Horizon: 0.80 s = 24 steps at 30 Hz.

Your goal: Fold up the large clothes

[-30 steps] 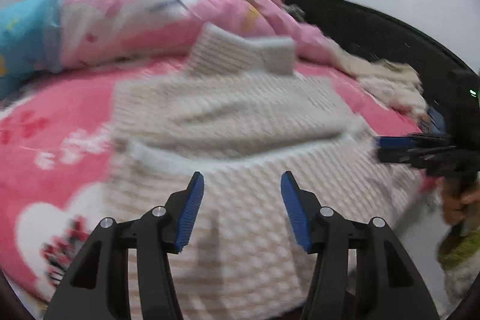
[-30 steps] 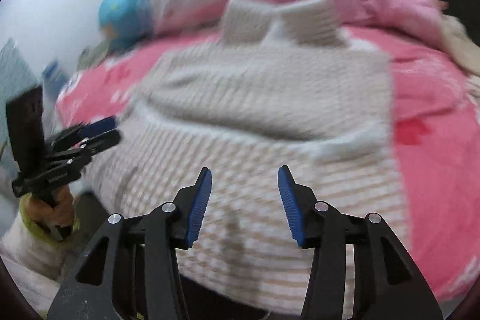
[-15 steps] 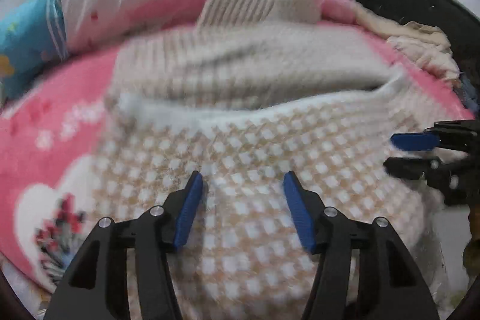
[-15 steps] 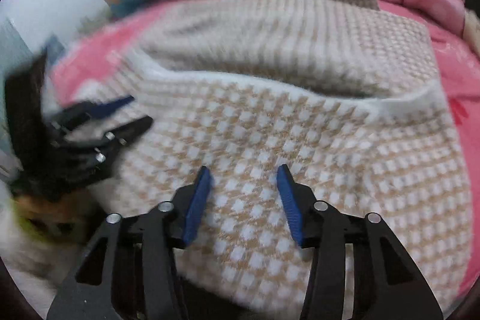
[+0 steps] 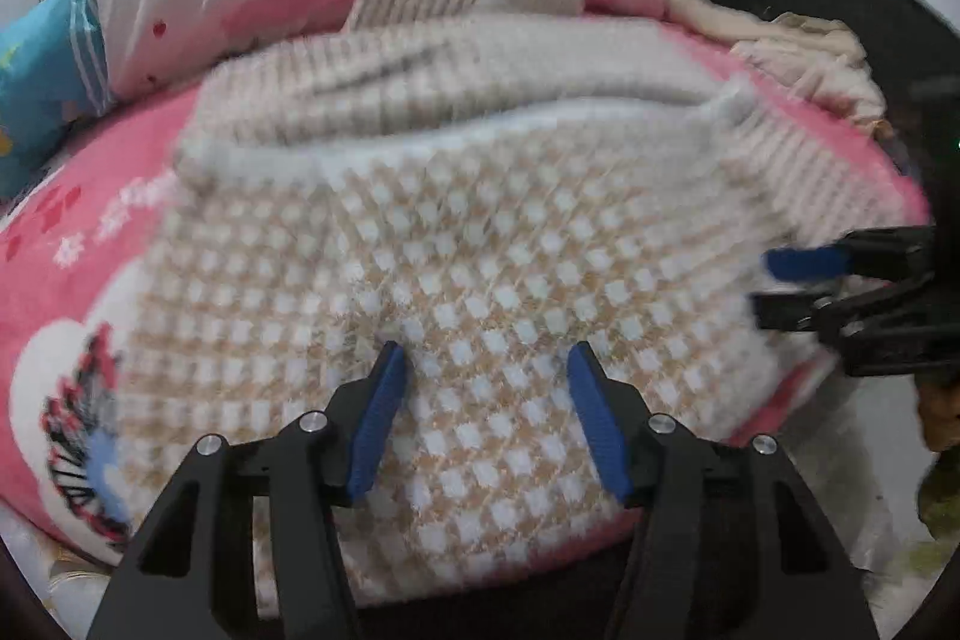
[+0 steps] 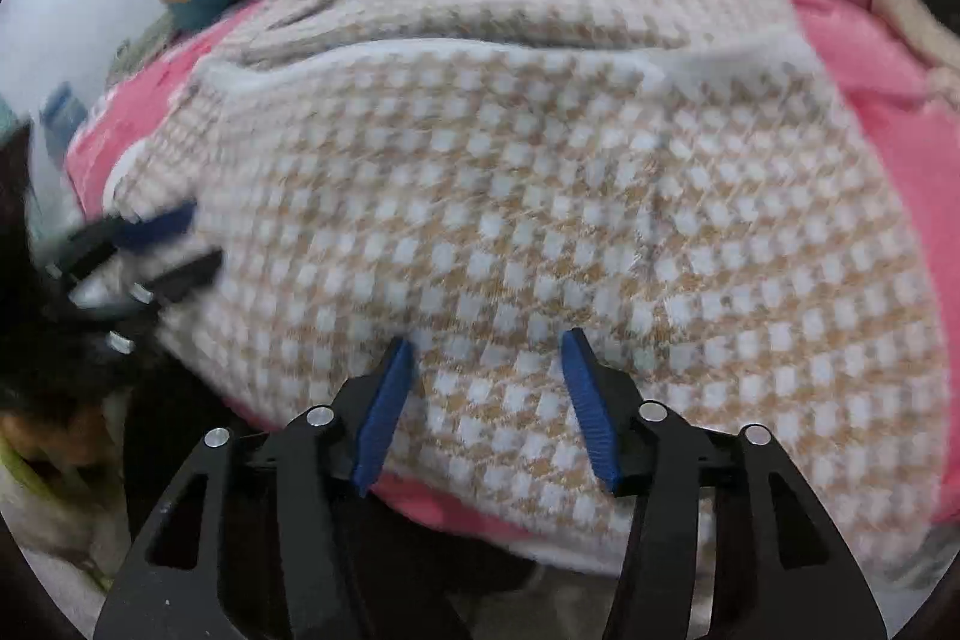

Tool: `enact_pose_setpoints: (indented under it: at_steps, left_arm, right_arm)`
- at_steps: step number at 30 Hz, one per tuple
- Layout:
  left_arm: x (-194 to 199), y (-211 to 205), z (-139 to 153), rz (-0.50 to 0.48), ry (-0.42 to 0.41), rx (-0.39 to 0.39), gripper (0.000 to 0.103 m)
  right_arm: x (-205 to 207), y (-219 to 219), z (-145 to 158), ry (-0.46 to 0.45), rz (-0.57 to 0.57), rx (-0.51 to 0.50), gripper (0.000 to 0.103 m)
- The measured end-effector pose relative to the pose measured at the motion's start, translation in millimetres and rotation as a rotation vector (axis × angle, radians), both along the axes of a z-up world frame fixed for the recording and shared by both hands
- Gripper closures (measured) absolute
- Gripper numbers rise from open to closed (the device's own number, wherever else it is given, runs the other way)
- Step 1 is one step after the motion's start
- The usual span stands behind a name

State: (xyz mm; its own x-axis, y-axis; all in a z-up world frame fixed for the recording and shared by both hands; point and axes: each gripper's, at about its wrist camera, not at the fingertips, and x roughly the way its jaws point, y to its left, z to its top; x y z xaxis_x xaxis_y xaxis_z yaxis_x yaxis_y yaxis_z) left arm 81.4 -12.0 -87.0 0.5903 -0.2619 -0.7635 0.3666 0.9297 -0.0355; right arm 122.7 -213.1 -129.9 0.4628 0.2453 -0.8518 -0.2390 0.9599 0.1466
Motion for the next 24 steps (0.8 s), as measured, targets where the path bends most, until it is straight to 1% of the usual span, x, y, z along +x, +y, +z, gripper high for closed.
enact_pose_setpoints:
  at_steps: [2, 3, 5, 6, 8, 9, 10, 11, 12, 14, 16, 17, 18, 20, 21, 22, 23, 24]
  left_arm:
    - [-7, 0, 12, 0.005, -0.024, 0.007, 0.047]
    - [-12, 2, 17, 0.005, -0.033, 0.011, 0.047]
    - [-28, 5, 28, -0.028, -0.072, 0.014, 0.047]
    - [-32, 6, 29, -0.045, -0.081, 0.003, 0.047]
    - [-32, 3, 28, -0.059, -0.067, -0.002, 0.047]
    - [-26, -1, 16, -0.038, -0.047, 0.036, 0.047]
    - [-20, -5, 3, -0.019, -0.025, 0.072, 0.046]
    - [-17, -8, -2, -0.016, -0.023, 0.088, 0.046]
    - [-20, -11, -1, -0.014, -0.045, 0.120, 0.046]
    - [-29, -10, 9, -0.007, -0.054, 0.139, 0.046]
    - [-40, 6, 24, 0.008, -0.075, 0.091, 0.046]
    - [-41, 15, 28, 0.023, -0.087, 0.071, 0.046]
    - [-39, 31, 30, 0.071, -0.088, 0.048, 0.046]
    - [-26, 57, 22, 0.176, -0.041, 0.021, 0.046]
    - [-16, 73, 11, 0.213, 0.014, -0.030, 0.046]
    - [-12, 82, 4, 0.210, 0.044, -0.083, 0.045]
    - [-12, 88, 3, 0.206, 0.049, -0.116, 0.044]
    - [-18, 88, 10, 0.199, 0.037, -0.110, 0.044]
  right_arm:
    - [-9, -5, 19, -0.011, 0.004, 0.003, 0.055]
    - [-18, -15, 28, -0.016, 0.002, -0.006, 0.056]
    - [-38, -29, 44, -0.063, -0.023, -0.060, 0.056]
    - [-45, -37, 44, -0.070, -0.043, -0.083, 0.056]
    - [-35, -57, 22, -0.029, -0.134, -0.150, 0.057]
    - [-31, -64, 13, -0.013, -0.147, -0.142, 0.057]
    - [-23, -71, -5, 0.003, -0.154, -0.087, 0.056]
    - [-23, -73, -5, 0.000, -0.157, -0.078, 0.055]
    - [-23, -72, 0, 0.004, -0.153, -0.092, 0.055]
    - [-30, -66, 19, 0.002, -0.148, -0.121, 0.055]
    - [-43, -63, 34, -0.028, -0.149, -0.135, 0.055]
    - [-50, -70, 39, -0.040, -0.157, -0.136, 0.053]
    - [-52, -76, 39, -0.046, -0.173, -0.138, 0.052]
    - [-46, -90, 23, -0.016, -0.209, -0.123, 0.052]
    - [-40, -98, 12, 0.005, -0.212, -0.101, 0.052]
    - [-34, -103, 0, 0.024, -0.213, -0.077, 0.052]
    - [-31, -102, 5, 0.024, -0.212, -0.088, 0.052]
    - [-31, -102, 11, 0.023, -0.209, -0.102, 0.052]
